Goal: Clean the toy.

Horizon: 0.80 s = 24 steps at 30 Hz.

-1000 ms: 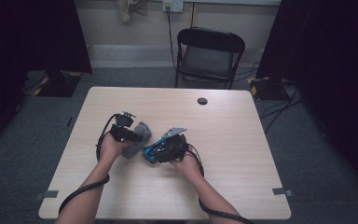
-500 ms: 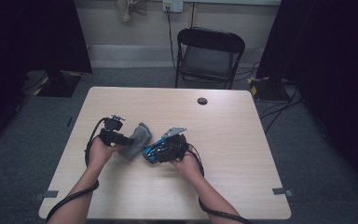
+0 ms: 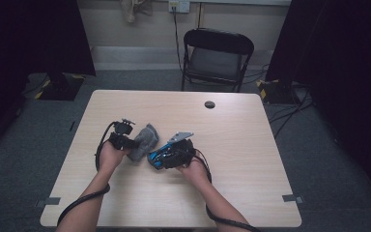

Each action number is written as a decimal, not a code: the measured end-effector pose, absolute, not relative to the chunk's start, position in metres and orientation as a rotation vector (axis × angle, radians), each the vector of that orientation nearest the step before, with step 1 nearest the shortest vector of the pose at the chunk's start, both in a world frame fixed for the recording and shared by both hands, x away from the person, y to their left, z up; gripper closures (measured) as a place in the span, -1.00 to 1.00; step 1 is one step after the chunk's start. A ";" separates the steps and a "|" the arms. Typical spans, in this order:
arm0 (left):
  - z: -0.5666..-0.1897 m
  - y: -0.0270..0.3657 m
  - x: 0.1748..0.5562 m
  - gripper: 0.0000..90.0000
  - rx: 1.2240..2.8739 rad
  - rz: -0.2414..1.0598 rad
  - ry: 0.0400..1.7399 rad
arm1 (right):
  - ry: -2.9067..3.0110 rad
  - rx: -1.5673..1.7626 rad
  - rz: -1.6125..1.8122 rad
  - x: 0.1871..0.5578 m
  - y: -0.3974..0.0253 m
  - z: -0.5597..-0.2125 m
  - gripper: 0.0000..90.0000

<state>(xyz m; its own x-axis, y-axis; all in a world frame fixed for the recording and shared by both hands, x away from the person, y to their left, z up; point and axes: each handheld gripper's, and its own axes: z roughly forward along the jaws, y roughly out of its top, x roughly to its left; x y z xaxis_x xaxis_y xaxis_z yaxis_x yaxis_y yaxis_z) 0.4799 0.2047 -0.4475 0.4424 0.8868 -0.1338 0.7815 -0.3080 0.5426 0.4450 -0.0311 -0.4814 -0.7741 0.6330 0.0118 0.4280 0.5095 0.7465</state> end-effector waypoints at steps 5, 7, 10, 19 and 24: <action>-0.435 0.181 0.495 0.74 2.165 0.267 1.334 | 2.492 0.894 1.124 0.445 -0.031 -0.481 -0.70; -0.435 0.169 0.501 0.74 2.179 0.269 1.302 | 2.490 0.894 1.127 0.445 -0.031 -0.482 -0.70; -0.441 0.151 0.509 0.73 2.222 0.282 1.282 | 2.483 0.893 1.138 0.445 -0.032 -0.483 -0.70; -0.462 0.134 0.518 0.76 2.296 0.218 1.266 | 2.487 0.894 1.136 0.445 -0.032 -0.482 -0.70; -0.461 0.136 0.514 0.78 2.332 0.203 1.229 | 2.491 0.898 1.132 0.445 -0.032 -0.482 -0.71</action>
